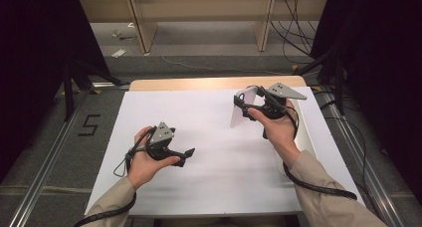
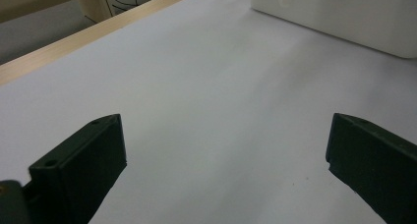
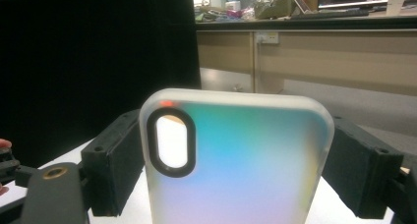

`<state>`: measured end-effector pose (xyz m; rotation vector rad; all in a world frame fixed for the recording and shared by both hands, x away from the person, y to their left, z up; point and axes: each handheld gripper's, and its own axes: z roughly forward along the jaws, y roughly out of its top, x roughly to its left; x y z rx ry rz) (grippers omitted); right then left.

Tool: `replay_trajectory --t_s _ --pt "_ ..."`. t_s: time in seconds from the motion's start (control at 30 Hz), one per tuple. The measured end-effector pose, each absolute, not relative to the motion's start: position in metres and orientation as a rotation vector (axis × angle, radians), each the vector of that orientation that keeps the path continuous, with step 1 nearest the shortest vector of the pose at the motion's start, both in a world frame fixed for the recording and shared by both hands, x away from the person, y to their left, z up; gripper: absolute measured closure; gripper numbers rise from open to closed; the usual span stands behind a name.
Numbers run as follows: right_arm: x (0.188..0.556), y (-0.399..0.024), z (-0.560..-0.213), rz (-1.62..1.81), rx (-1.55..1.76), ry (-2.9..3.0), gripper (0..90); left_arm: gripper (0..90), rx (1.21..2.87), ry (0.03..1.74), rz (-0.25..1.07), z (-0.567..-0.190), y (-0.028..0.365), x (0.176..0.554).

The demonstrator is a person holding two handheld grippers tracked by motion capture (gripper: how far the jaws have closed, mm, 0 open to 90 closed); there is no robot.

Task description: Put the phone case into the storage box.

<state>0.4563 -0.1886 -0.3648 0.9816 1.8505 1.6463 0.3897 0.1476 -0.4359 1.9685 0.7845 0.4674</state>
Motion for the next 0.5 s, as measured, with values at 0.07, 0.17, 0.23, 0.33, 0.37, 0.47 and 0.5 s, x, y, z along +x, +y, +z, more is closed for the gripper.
replay_trajectory --t_s 0.07,0.17,0.23,0.33,0.37,0.47,0.5 --pt "0.4566 -0.1893 -0.3643 1.645 0.981 1.846 18.0 1.2 1.967 0.786 0.468 -0.4360 0.1479 0.3897" --pt "0.4570 -0.1909 -0.3631 1.646 0.984 1.838 18.0 1.2 1.966 0.785 0.468 -0.4362 0.1481 0.3896" --pt "0.4569 -0.1921 -0.3622 1.643 0.990 1.837 18.0 1.2 1.967 0.785 0.469 -0.4363 0.1482 0.3896" --pt "0.4572 -0.1940 -0.3607 1.643 0.992 1.830 18.0 1.2 1.966 0.785 0.470 -0.4363 0.1484 0.3896" --pt "0.4574 -0.1950 -0.3599 1.641 0.993 1.826 18.0 1.2 1.965 0.786 0.470 -0.4364 0.1483 0.3895" --pt "0.4576 -0.1973 -0.3580 1.638 0.994 1.816 18.0 1.3 1.966 0.786 0.469 -0.4367 0.1481 0.3895" --pt "0.4577 -0.1982 -0.3572 1.633 0.991 1.809 18.0 1.3 1.966 0.786 0.469 -0.4367 0.1481 0.3894"
